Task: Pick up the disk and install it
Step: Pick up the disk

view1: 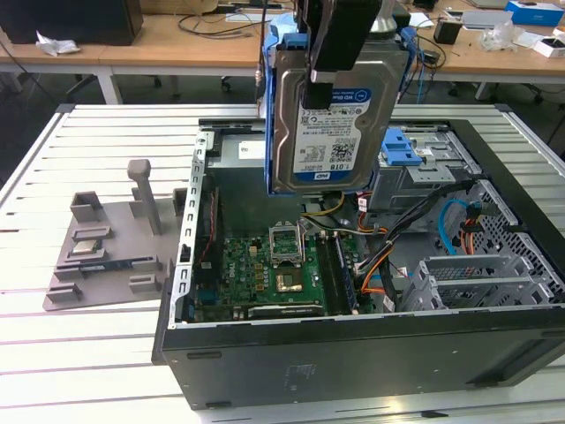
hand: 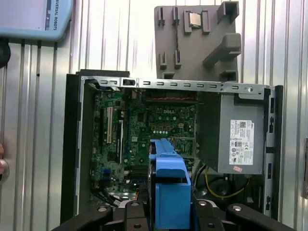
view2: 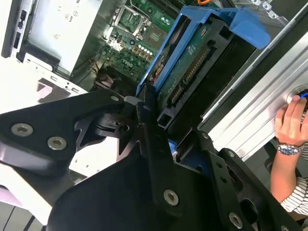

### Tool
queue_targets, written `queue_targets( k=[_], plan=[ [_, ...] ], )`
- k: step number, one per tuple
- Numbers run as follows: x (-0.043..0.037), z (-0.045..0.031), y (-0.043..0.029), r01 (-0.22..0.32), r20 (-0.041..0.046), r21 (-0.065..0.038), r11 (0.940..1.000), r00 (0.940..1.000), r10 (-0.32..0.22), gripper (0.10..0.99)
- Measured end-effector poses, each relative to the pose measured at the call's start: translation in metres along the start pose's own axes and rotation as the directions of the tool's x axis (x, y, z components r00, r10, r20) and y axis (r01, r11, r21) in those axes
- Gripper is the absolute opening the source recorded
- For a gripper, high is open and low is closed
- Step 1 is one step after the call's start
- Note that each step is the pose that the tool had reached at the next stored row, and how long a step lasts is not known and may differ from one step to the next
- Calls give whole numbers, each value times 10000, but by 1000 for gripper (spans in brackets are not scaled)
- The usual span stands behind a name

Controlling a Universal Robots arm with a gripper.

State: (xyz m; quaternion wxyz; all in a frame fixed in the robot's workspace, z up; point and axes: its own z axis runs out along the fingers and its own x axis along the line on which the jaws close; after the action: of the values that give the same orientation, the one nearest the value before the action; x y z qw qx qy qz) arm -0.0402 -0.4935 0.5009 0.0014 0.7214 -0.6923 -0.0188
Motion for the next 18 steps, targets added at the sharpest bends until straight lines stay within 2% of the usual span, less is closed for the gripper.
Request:
queue_targets(
  k=[2,10,18],
  plan=[
    [66,2,3,0,1,0,10000,10000,0,369],
    [224,6,9,1,0,0,10000,10000,-1,369],
    [475,14,19,0,5,2,10000,10000,0,369]
  ],
)
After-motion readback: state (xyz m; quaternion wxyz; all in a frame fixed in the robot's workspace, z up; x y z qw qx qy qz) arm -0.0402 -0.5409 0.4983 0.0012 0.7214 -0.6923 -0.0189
